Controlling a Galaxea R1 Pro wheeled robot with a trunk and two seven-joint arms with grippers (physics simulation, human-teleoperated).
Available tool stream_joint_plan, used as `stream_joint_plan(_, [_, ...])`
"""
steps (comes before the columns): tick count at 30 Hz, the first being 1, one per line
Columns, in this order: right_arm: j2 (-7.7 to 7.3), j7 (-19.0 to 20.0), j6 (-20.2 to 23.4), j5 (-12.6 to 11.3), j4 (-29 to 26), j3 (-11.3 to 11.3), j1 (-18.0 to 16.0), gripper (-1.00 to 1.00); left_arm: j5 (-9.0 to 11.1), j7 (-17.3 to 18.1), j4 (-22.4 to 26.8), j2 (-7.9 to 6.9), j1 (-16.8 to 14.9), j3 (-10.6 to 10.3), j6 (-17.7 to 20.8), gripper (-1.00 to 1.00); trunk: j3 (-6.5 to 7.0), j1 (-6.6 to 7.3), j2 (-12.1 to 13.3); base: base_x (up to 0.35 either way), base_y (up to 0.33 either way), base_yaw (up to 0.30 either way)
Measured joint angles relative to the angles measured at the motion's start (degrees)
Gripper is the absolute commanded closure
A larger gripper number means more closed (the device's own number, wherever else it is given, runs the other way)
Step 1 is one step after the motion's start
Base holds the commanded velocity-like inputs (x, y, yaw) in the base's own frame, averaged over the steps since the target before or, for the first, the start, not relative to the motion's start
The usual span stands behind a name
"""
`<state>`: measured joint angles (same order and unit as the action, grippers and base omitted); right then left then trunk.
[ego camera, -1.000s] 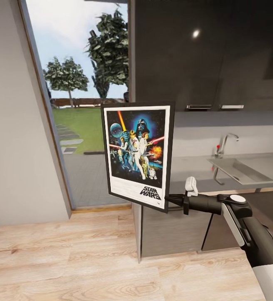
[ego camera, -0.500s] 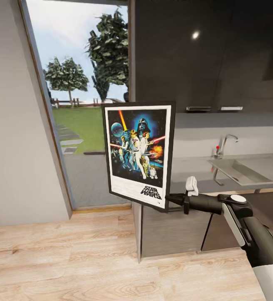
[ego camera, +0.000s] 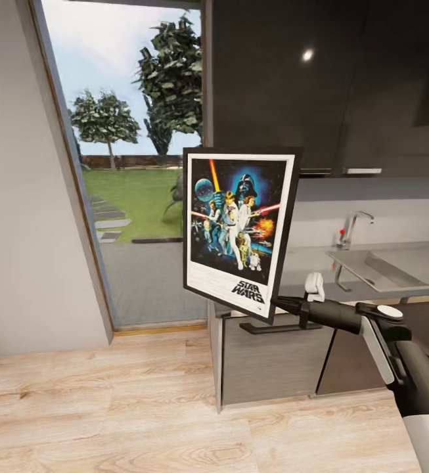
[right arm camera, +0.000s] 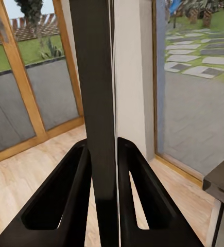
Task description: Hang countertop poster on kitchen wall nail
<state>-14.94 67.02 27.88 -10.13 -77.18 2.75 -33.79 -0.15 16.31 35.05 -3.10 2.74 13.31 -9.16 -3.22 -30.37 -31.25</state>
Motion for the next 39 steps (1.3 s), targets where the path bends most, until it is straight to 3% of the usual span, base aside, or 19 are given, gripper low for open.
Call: stream_joint_plan(39, [0.49,-0.20,-0.04,0.01,0.67,-0.20,0.01,1.00,0.00,0.02,0.16,-0.01,0.01,0.03,0.08,-1.00,0.00,0.00,0.00,-0.063,0.277,0.000])
